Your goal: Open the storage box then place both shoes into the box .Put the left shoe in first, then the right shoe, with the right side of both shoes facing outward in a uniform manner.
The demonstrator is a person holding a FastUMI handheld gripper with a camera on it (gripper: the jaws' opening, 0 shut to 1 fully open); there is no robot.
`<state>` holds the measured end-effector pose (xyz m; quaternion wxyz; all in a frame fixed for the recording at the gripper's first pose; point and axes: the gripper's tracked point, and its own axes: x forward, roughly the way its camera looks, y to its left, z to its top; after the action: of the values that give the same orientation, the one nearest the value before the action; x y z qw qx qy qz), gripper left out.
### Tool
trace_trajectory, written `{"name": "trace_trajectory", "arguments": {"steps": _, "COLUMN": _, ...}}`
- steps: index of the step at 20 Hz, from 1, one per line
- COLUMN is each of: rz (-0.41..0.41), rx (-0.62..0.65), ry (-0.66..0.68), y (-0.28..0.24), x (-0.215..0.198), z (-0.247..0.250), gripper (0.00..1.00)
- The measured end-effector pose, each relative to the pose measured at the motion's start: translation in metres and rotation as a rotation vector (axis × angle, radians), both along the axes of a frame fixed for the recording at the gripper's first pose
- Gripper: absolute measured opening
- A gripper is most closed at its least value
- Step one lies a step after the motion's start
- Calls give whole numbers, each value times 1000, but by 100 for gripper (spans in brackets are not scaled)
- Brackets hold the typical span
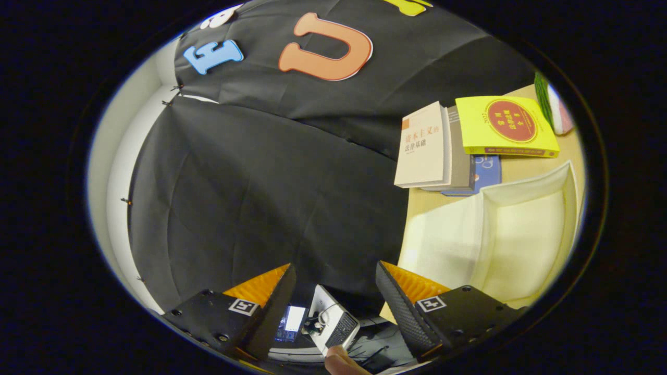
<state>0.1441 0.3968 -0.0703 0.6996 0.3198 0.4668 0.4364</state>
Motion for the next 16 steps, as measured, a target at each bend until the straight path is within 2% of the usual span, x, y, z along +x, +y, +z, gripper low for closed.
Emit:
{"name": "trace_trajectory", "arguments": {"steps": 5, "rz": -64, "rx": -83, "ry": -43, "y": -65, "x": 13, "z": -17, "gripper": 94}}
{"name": "trace_trajectory", "arguments": {"steps": 10, "rz": -127, "rx": -228, "ry": -44, "y": -160, "x": 21, "z": -57, "gripper": 94}}
{"name": "trace_trajectory", "arguments": {"steps": 16, "rz": -122, "rx": -447, "ry": -54, "y": -261, "x": 16, "z": -113, "gripper": 94}}
